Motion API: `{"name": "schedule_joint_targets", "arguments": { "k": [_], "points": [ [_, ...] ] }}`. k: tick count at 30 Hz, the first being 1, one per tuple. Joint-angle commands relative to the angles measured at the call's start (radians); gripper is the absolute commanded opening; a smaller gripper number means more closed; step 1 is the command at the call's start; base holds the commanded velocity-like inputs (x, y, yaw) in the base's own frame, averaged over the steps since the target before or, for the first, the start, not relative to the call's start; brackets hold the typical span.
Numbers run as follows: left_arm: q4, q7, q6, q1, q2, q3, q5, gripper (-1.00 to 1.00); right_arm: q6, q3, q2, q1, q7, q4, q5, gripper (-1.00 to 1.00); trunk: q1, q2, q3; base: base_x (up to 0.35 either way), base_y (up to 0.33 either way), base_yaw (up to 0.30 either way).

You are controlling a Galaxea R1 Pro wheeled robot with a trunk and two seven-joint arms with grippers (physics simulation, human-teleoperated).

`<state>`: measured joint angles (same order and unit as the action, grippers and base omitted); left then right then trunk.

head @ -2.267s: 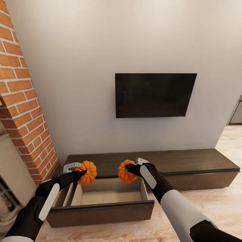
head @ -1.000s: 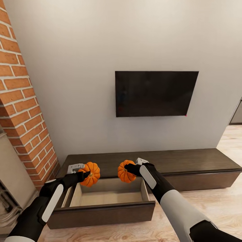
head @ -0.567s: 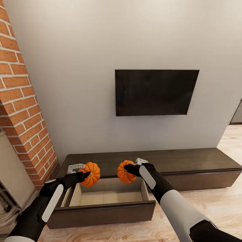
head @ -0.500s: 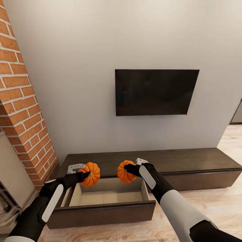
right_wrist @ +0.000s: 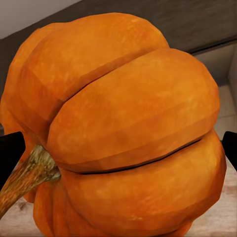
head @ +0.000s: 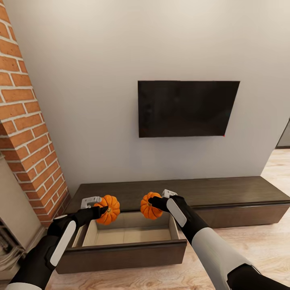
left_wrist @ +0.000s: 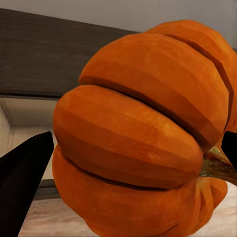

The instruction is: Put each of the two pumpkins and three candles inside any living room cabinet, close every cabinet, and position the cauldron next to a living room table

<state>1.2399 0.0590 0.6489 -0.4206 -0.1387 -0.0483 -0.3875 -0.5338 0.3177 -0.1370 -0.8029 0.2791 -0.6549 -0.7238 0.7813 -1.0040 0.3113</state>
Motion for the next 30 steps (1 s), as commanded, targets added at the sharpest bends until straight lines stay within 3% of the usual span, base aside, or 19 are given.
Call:
{"name": "schedule_joint_targets", "arguments": {
  "k": [1, 30],
  "points": [
    [0.001, -0.001, 0.005, -0.001, -0.001, -0.001, 0.001, -1.00, -0.001, 0.004, 0.000, -0.001, 0.010, -0.002, -0.011, -1.00, 0.004, -0.008, 0.004, 0.000, 0.000, 0.000],
    [0.000, -0.008, 0.063, -0.004, 0.001, 0.001, 0.001, -1.00, -0.002, 0.006, 0.000, -0.001, 0.008, -0.004, -0.011, -1.00, 0.115, -0.211, 0.095, 0.000, 0.000, 0.000]
  ]
}}
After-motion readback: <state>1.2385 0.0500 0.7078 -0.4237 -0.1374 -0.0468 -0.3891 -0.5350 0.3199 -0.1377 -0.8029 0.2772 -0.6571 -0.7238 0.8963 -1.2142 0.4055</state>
